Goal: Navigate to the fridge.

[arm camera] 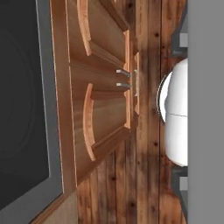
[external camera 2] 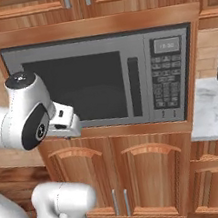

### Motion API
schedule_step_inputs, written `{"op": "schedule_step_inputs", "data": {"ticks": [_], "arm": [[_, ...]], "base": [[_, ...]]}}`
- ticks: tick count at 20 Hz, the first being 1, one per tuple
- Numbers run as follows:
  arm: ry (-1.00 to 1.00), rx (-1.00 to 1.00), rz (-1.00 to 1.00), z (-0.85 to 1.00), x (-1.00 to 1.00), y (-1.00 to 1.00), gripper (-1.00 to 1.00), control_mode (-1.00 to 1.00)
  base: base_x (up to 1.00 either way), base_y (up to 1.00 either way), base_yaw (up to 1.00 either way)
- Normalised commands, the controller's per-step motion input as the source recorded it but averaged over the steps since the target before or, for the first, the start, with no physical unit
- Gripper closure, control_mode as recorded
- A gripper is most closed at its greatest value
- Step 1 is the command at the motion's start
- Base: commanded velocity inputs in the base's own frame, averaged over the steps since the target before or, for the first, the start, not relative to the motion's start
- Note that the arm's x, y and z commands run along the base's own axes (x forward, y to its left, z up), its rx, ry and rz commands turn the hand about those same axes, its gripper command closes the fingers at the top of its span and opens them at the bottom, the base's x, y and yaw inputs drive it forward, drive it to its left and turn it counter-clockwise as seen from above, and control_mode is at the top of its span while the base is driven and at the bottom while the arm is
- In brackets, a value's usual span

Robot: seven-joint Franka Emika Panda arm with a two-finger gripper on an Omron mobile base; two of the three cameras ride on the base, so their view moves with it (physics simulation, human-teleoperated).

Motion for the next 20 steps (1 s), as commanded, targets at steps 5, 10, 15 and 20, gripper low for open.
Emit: {"op": "schedule_step_inputs", "data": {"ticks": [5, 10, 15, 20], "arm": [[0.00, 0.00, 0.00, 0.00, 0.00, 0.00, -1.00, 1.00], [0.00, 0.00, 0.00, 0.00, 0.00, 0.00, -1.00, 1.00], [0.00, 0.00, 0.00, 0.00, 0.00, 0.00, -1.00, 1.00], [0.00, 0.00, 0.00, 0.00, 0.00, 0.00, -1.00, 1.00]], "base": [[-0.63, 0.04, -0.76], [0.00, 0.05, -1.00], [0.00, 0.04, -1.00], [0.02, 0.09, -0.99]]}}
